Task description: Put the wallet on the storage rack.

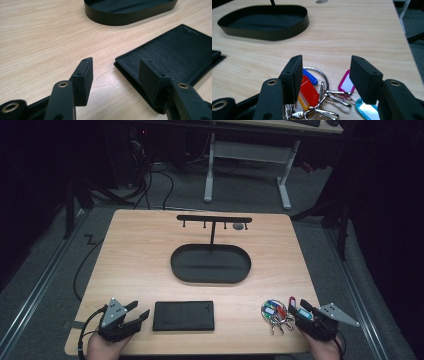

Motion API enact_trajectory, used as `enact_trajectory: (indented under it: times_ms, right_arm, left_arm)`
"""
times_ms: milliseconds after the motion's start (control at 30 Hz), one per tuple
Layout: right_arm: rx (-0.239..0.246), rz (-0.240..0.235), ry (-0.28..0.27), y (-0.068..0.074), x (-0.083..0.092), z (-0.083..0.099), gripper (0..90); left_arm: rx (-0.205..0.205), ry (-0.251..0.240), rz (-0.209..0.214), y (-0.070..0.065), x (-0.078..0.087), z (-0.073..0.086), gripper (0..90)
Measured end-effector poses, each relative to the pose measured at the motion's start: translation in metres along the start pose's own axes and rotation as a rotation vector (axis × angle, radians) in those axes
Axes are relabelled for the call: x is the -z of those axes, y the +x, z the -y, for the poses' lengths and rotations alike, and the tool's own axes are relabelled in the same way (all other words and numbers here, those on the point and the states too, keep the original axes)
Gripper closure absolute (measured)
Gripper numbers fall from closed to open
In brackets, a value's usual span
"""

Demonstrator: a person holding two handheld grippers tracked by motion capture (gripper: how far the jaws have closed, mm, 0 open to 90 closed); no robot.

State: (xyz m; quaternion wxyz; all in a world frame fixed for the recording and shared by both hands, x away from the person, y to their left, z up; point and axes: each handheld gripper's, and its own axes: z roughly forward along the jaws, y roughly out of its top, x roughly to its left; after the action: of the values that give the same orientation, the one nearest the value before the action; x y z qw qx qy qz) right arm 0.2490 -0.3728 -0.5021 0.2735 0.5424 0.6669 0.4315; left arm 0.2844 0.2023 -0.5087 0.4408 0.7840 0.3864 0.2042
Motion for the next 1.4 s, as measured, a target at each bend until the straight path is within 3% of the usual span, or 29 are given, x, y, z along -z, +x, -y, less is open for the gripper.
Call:
enact_trajectory:
  times_ms: [100, 300, 600, 767, 933, 1033, 1067, 1100, 1267, 1400]
  right_arm:
    - [0.028, -0.016, 0.023, 0.003, -0.002, 0.003, 45.3]
    - [0.065, -0.036, 0.020, 0.010, 0.000, 0.002, 45.4]
    - [0.068, -0.055, 0.032, 0.015, -0.010, -0.001, 45.8]
    - [0.080, -0.067, 0.038, 0.018, -0.014, -0.003, 45.7]
    - [0.081, -0.074, 0.044, 0.017, -0.015, -0.003, 45.7]
    - [0.075, -0.075, 0.046, 0.017, -0.015, -0.002, 45.7]
    - [0.079, -0.076, 0.045, 0.016, -0.015, -0.002, 45.7]
    - [0.080, -0.076, 0.044, 0.016, -0.014, -0.002, 45.7]
    - [0.070, -0.078, 0.048, 0.015, -0.013, -0.002, 45.7]
    - [0.068, -0.080, 0.048, 0.014, -0.013, -0.002, 45.8]
  left_arm:
    - [-0.039, 0.011, 0.015, -0.007, -0.001, -0.001, 49.0]
    - [-0.071, 0.027, 0.031, -0.012, -0.006, -0.002, 54.1]
    - [-0.117, 0.046, 0.058, -0.014, 0.000, 0.000, 70.0]
    - [-0.168, 0.075, 0.101, -0.024, -0.001, 0.000, 81.6]
    - [-0.221, 0.079, 0.152, -0.039, -0.003, -0.002, 85.9]
    - [-0.247, 0.089, 0.158, -0.046, -0.005, -0.003, 85.5]
    - [-0.291, 0.103, 0.148, -0.053, -0.008, -0.003, 84.6]
    - [-0.305, 0.108, 0.142, -0.055, -0.009, -0.003, 84.0]
    - [-0.291, 0.100, 0.123, -0.052, -0.010, -0.003, 84.7]
    - [-0.248, 0.097, 0.095, -0.042, -0.009, -0.002, 89.5]
